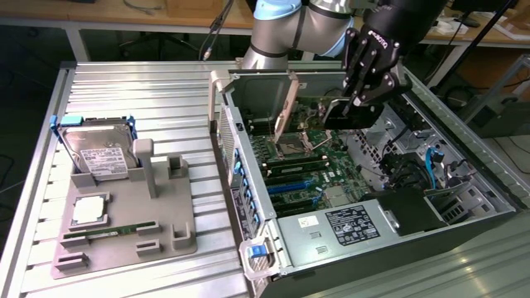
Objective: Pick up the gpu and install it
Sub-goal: 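Insert the gpu into the slot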
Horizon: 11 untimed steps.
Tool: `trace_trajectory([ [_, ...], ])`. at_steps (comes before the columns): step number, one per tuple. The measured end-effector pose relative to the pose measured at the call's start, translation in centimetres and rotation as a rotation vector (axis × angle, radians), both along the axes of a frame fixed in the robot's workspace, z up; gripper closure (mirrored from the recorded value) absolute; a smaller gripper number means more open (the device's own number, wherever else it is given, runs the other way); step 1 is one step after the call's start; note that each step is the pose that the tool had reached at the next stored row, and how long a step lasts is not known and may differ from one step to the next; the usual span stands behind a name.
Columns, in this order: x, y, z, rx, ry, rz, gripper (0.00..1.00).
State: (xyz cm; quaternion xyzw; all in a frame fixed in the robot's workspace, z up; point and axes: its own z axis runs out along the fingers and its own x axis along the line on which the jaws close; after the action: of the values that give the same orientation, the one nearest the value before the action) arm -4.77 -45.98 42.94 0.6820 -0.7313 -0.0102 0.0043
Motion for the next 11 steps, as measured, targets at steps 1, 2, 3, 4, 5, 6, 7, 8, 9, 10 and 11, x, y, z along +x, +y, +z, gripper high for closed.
trace_trajectory([
  [1,0.00,0.00,-0.03,0.0000,0.0000,0.000,0.73],
  [2,0.00,0.00,-0.06,0.0000,0.0000,0.000,0.73],
  [3,0.00,0.00,-0.09,0.0001,-0.0001,0.000,0.73],
  [4,0.00,0.00,-0.12,0.0000,0.0000,0.000,0.73],
  [5,0.00,0.00,-0.15,0.0000,0.0000,0.000,0.73],
  [6,0.00,0.00,-0.18,0.0000,0.0000,0.000,0.73],
  [7,0.00,0.00,-0.21,0.0000,0.0000,0.000,0.73],
  [8,0.00,0.00,-0.24,0.0000,0.0000,0.000,0.73],
  [9,0.00,0.00,-0.26,0.0000,0.0000,0.000,0.73],
  [10,0.00,0.00,-0.29,0.0000,0.0000,0.000,0.73],
  [11,0.00,0.00,-0.31,0.0000,0.0000,0.000,0.73],
])
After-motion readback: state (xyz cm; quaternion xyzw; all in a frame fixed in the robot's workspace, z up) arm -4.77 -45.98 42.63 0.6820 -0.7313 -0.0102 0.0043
